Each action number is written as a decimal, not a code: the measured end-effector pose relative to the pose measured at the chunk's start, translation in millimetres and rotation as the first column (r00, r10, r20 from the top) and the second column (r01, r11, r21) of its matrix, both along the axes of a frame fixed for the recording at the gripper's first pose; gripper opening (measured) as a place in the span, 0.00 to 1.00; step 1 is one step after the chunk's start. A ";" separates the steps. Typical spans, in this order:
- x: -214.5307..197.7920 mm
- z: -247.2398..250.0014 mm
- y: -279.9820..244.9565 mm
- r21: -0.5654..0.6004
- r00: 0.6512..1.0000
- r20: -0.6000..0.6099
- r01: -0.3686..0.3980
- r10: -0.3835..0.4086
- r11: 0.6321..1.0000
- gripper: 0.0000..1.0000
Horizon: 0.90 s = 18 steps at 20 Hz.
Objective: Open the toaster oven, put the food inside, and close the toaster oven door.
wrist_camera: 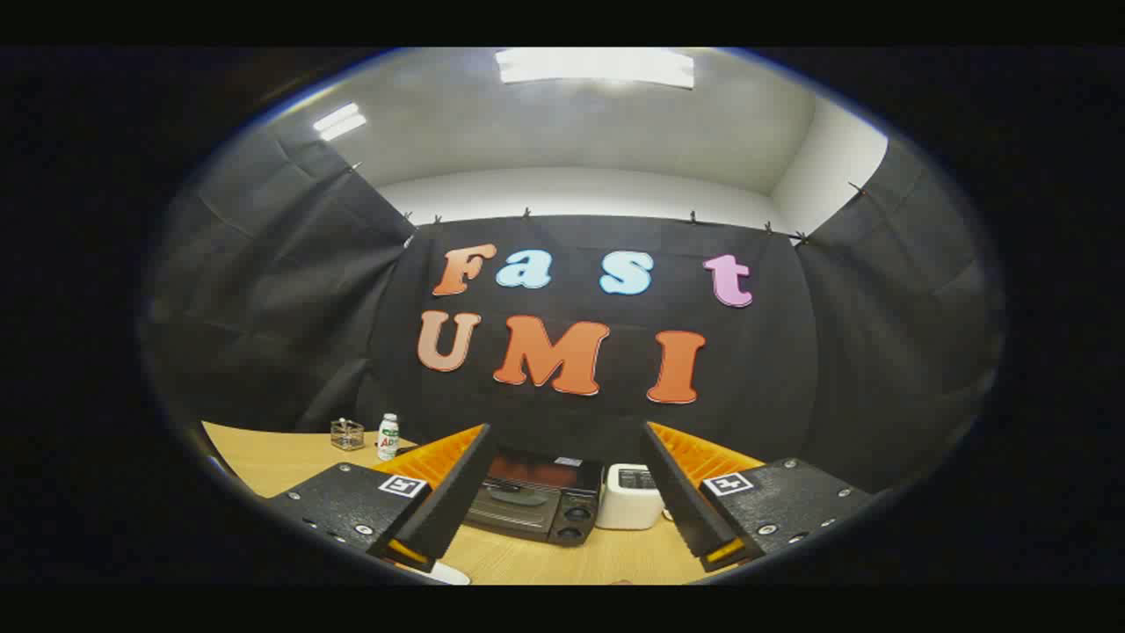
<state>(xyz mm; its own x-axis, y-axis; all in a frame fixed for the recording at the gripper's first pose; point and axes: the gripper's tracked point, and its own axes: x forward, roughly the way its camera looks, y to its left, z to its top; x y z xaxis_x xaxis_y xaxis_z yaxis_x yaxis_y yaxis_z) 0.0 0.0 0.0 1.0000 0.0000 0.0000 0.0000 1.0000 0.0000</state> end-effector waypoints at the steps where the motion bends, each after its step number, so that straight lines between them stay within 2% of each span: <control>1: -0.9 0.5 4.6 0.001 1.000 0.002 -0.007 0.007 1.000 0.98; 8: -1.1 8.9 17.2 0.018 0.999 0.011 -0.035 0.035 0.999 0.98; 18: 10.9 1.8 21.2 0.079 0.999 -0.014 -0.029 0.030 0.996 0.98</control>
<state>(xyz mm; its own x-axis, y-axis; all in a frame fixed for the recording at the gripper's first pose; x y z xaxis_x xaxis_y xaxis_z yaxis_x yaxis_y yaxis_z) 10.9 21.2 1.8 0.9994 0.0301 -0.0145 -0.0288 0.9965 0.0789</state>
